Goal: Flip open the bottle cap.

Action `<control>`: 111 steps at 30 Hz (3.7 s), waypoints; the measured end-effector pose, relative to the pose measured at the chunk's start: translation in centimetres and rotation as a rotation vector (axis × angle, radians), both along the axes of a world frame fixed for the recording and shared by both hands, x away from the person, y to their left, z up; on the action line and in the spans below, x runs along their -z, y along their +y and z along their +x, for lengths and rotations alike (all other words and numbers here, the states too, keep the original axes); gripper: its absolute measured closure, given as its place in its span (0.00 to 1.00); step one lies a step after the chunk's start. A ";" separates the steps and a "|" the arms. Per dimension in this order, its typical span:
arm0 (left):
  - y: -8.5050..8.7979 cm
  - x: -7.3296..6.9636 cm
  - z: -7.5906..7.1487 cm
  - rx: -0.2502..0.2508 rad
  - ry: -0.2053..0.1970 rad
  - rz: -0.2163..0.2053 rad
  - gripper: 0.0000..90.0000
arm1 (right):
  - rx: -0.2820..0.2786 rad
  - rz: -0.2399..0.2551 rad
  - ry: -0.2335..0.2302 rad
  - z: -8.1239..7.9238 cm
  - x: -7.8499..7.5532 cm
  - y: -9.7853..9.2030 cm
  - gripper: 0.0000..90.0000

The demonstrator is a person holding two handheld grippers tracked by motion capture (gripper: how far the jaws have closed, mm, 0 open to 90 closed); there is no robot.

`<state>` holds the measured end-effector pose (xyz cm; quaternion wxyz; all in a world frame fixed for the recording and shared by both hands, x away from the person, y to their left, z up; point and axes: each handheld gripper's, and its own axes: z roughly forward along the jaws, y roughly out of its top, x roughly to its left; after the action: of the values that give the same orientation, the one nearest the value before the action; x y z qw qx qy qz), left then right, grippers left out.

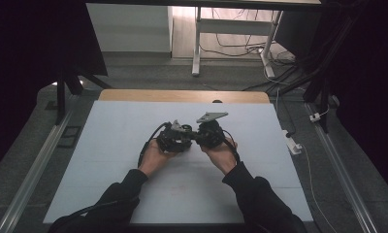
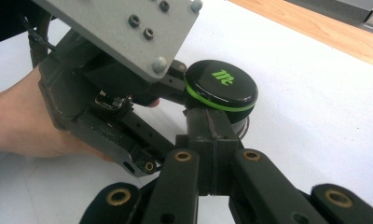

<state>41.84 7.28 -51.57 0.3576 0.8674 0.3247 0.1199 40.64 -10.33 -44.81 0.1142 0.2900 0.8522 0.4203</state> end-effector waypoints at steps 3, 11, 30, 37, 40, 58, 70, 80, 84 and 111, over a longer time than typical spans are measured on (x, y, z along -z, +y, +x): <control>0.0 0.0 0.0 -0.002 0.001 -0.002 0.60 | 0.004 0.005 -0.002 0.1 -0.1 0.0 0.99; 0.1 0.0 0.0 0.002 0.002 0.001 0.60 | 0.020 0.025 -0.006 0.7 -0.4 -0.2 0.99; 0.0 0.1 -0.1 -0.003 -0.003 -0.003 0.60 | 0.072 0.045 -0.021 2.5 -0.8 0.0 0.99; 0.0 0.1 -0.1 -0.002 -0.006 -0.004 0.60 | 0.100 0.052 0.003 3.1 -0.2 -0.6 0.99; 0.0 0.1 -0.1 -0.002 -0.006 -0.004 0.59 | 0.097 0.057 -0.002 3.0 -0.3 -0.7 0.99; 0.4 -1.0 -0.4 0.013 -0.011 -0.014 0.48 | 0.065 0.045 -0.009 1.4 -1.0 -0.7 0.78; 2.1 -2.1 -1.2 0.020 0.064 -0.071 0.33 | 0.051 0.044 0.027 0.2 -0.7 -0.9 0.55; 3.5 -3.1 -2.2 0.031 0.140 -0.119 0.23 | 0.042 0.047 0.047 -1.0 -0.8 -1.3 0.36; 4.0 -3.8 -3.1 0.065 0.164 -0.139 0.18 | 0.039 0.058 0.060 -1.4 -0.9 -1.6 0.32; 11.0 -6.0 -10.2 -0.001 0.134 -0.225 0.00 | -0.013 0.052 0.049 -6.1 -0.6 -6.4 0.01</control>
<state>31.66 18.24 -45.54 0.4300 0.8277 0.3597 0.0247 34.59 -16.70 -44.20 0.0829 0.2974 0.8454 0.4359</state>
